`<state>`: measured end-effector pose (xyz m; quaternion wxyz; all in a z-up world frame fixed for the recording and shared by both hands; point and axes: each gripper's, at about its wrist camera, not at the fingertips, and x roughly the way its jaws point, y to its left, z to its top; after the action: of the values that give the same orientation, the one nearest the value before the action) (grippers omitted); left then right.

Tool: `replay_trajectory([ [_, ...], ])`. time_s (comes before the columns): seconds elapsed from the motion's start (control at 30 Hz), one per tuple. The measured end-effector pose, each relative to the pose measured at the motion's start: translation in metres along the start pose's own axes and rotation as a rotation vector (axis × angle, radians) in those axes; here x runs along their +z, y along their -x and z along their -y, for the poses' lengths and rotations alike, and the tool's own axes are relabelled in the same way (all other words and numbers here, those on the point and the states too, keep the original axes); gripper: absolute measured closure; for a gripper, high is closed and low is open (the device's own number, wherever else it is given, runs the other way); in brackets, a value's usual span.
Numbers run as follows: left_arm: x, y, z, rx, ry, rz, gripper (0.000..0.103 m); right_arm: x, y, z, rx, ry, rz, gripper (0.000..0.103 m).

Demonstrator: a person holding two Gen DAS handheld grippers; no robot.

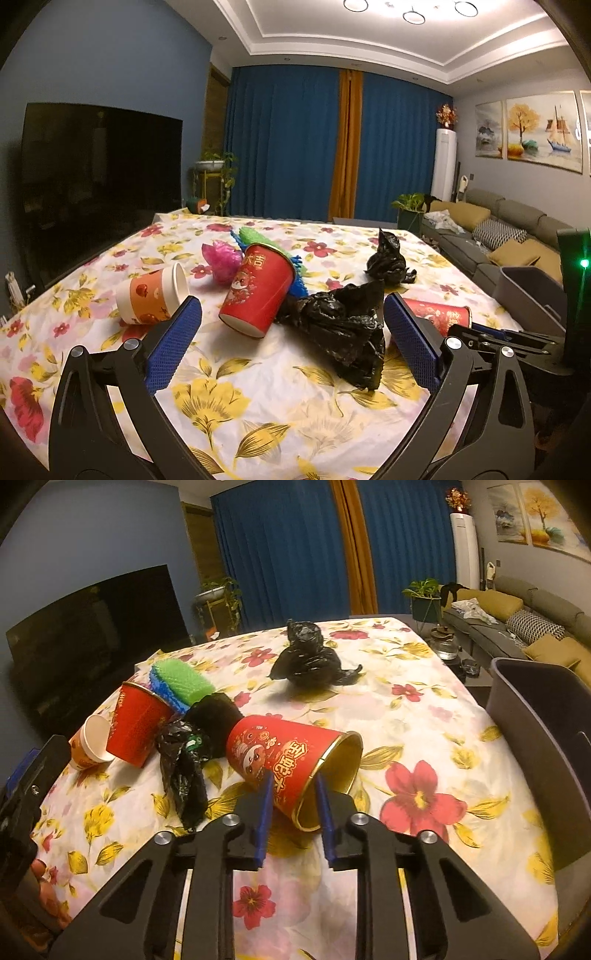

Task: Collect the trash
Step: 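Reach the right tool to the red printed paper cup and close, then grasp the black plastic bag with the left tool while the right tool holds the red cup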

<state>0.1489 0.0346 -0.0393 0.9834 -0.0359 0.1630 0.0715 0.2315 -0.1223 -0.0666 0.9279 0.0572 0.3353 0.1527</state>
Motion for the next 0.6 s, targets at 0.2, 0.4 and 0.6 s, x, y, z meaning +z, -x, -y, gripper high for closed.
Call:
replay_trajectory([
  [0.2, -0.001, 0.0, 0.005, -0.029, -0.025, -0.003, 0.006, 0.0, 0.007, 0.0, 0.013, 0.006, 0.013, 0.094],
  [0.4, -0.001, -0.002, 0.002, -0.045, -0.01, -0.015, 0.006, 0.004, 0.02, 0.004, 0.027, -0.012, 0.05, 0.099],
  [0.6, -0.003, -0.012, 0.012, -0.099, -0.058, -0.081, 0.006, 0.008, 0.042, 0.009, 0.026, -0.019, 0.108, 0.099],
])
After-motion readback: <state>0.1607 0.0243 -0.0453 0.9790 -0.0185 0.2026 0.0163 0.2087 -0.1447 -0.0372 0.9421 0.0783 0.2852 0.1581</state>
